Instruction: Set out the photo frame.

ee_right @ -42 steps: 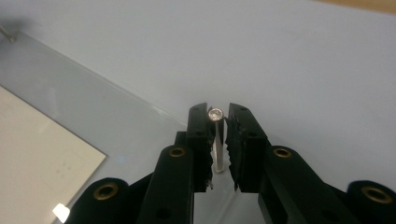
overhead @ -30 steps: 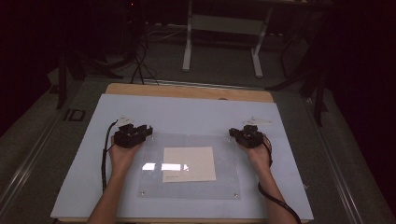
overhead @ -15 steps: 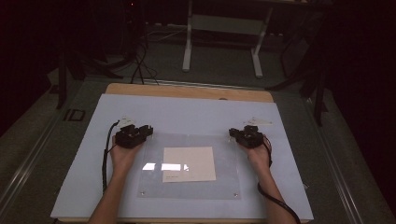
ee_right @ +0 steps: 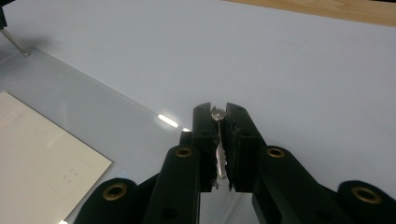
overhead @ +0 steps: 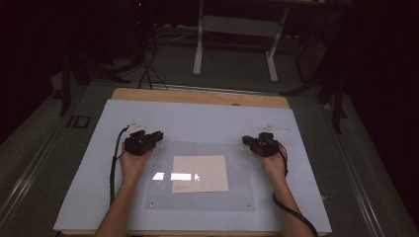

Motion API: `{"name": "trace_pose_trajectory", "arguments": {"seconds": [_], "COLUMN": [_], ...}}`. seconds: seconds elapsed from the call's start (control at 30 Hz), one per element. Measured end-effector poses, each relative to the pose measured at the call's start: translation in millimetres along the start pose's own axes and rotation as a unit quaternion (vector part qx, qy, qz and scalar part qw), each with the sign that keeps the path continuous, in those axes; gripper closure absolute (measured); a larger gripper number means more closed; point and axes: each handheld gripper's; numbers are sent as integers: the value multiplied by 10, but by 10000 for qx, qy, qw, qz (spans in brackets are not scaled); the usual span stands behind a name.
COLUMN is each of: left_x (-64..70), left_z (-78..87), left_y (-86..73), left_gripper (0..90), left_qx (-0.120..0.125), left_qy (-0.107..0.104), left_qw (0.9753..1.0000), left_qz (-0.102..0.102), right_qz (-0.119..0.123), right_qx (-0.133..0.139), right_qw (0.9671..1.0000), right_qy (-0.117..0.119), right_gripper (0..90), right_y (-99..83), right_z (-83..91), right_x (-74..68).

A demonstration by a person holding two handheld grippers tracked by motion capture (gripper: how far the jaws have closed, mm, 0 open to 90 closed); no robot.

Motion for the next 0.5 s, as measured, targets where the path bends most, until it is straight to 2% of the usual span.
{"name": "trace_pose_trajectory", "arguments": {"seconds": [0.23,0.4,0.5], "left_x": [-18,-80,-102], "left_z": [-4,-12,-21], "left_y": [8,9,31], "left_gripper": [814,813,812], "left_qx": [-30,-38,-119], "left_qy": [-57,-251,-313], "left_qw": [10000,9996,9993], "left_qz": [14,152,156], "right_qz": [-79,-170,-231], "right_qx": [-30,-91,-173], "right_qw": [9999,9998,9995], "right_qy": [57,92,87], "right_gripper": [832,831,831], "right_y": [7,24,48], "right_z": [-4,-11,-18], "right_x": [17,32,34]}}
Point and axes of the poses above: each handheld gripper's, and its own axes: z roughly backward along the jaws, y roughly out of its top, x roughly to its right
